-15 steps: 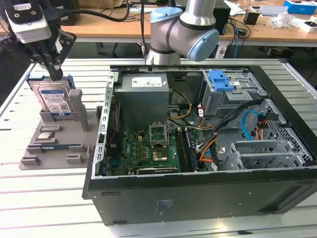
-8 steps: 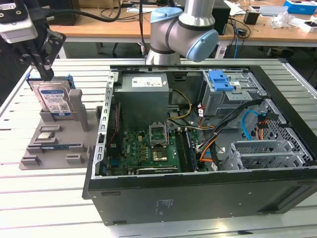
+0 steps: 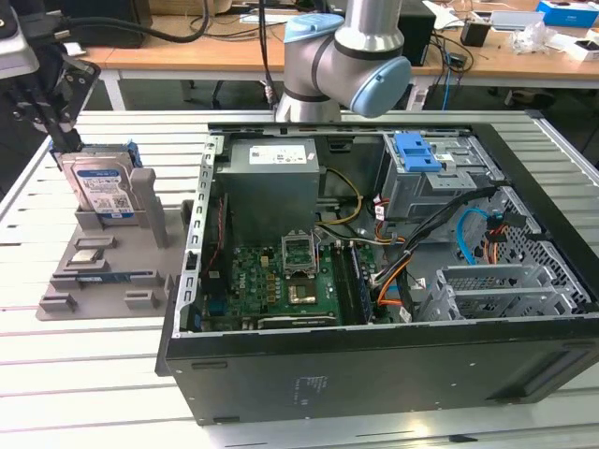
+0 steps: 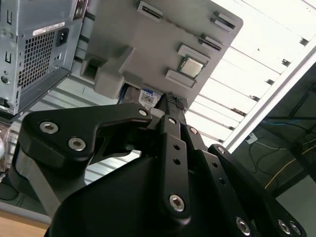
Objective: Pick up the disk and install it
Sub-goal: 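Reach for the disk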
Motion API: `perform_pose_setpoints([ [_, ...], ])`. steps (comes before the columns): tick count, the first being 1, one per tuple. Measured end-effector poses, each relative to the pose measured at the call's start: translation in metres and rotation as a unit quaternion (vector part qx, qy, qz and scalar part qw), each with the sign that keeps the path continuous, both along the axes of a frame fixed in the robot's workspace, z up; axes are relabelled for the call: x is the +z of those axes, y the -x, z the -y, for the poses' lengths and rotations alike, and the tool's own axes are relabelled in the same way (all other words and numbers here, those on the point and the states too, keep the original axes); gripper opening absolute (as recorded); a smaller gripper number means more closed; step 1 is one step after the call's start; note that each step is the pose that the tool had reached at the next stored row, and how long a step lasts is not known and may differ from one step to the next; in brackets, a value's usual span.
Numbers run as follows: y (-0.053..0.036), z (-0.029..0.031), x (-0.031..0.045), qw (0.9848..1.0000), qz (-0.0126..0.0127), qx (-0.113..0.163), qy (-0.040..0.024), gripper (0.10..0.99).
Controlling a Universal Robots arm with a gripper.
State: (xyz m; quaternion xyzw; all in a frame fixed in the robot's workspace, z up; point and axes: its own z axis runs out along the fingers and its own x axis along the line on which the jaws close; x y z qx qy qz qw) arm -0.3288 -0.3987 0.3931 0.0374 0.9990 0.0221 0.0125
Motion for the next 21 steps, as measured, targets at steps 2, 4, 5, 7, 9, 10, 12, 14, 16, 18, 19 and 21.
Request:
perform_pose_setpoints([
  [2,0.0091,0.0000,0.0000,1.0000,0.0000,0.000,0.0000,0.106],
  [4,0.0150,0.0000,0.0000,1.0000,0.0000,0.000,0.0000,0.106],
  [5,0.0187,0.0000,0.0000,1.0000,0.0000,0.000,0.0000,0.106],
  [7,0.0239,0.0000,0.0000,1.0000,0.0000,0.000,0.0000,0.106],
  [9,0.0299,0.0000,0.0000,1.0000,0.0000,0.000,0.0000,0.106],
  [10,0.0322,0.0000,0.0000,1.0000,0.0000,0.000,0.0000,0.106],
  [12,0.0391,0.0000,0.0000,1.0000,0.0000,0.000,0.0000,0.106],
  [14,0.0434,0.0000,-0.0001,1.0000,0.0000,0.000,0.0000,0.106],
  [16,0.0501,0.0000,0.0000,1.0000,0.0000,0.000,0.0000,0.106],
  [18,0.0550,0.0000,-0.0001,1.0000,0.0000,0.000,0.0000,0.106],
  [19,0.0572,0.0000,-0.0001,1.0000,0.0000,0.000,0.0000,0.106],
  [21,0.0614,0.0000,-0.0001,1.0000,0.0000,0.000,0.0000,0.106],
])
